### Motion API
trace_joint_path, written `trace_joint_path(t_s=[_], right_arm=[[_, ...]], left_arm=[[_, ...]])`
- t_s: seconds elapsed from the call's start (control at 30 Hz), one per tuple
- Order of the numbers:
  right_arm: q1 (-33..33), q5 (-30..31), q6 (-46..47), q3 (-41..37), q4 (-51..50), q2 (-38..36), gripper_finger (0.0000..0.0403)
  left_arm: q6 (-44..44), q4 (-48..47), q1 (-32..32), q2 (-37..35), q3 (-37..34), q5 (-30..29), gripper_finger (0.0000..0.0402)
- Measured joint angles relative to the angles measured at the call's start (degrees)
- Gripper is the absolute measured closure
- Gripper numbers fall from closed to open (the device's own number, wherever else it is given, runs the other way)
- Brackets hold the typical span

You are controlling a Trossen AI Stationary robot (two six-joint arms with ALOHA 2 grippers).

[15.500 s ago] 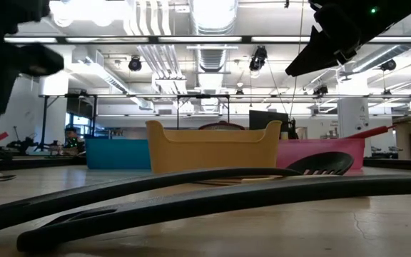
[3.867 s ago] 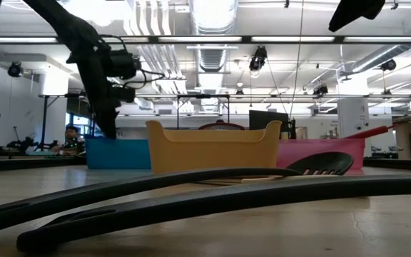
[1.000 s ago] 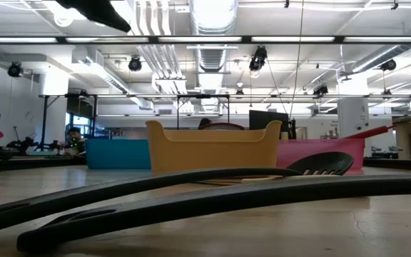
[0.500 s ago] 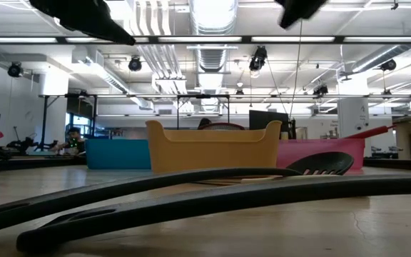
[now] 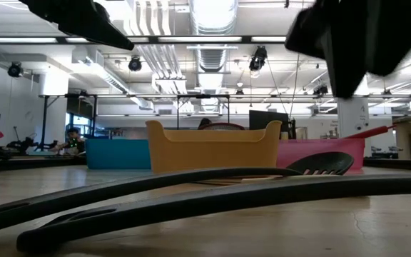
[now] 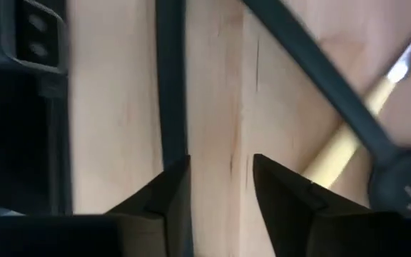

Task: Pick & Place Kitchen Items
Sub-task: Put the black serving spoon into the pink bin

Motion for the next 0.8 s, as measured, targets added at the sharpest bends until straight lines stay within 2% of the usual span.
trace_joint_path(t_s=[0.2,0.37,0.6,0.8], right_arm=[[0.3,-3.2,1.5,2.0,0.8,5.2,0.0214],[0.9,-4.0,3.7,3.1,0.7,9.0,0.0198],[1.6,-5.9,5.7,3.5,1.1,11.2,0.0192],[1.6,-9.0,9.3,3.7,1.5,10.8,0.0207]], left_arm=[[-0.3,-0.3,0.0,0.0,0.0,0.4,0.0177],[-1.0,-0.7,0.0,0.0,0.0,0.8,0.0177],[-2.2,-2.7,0.0,0.0,0.0,2.1,0.0177],[-2.2,-2.7,0.0,0.0,0.0,2.1,0.0177]])
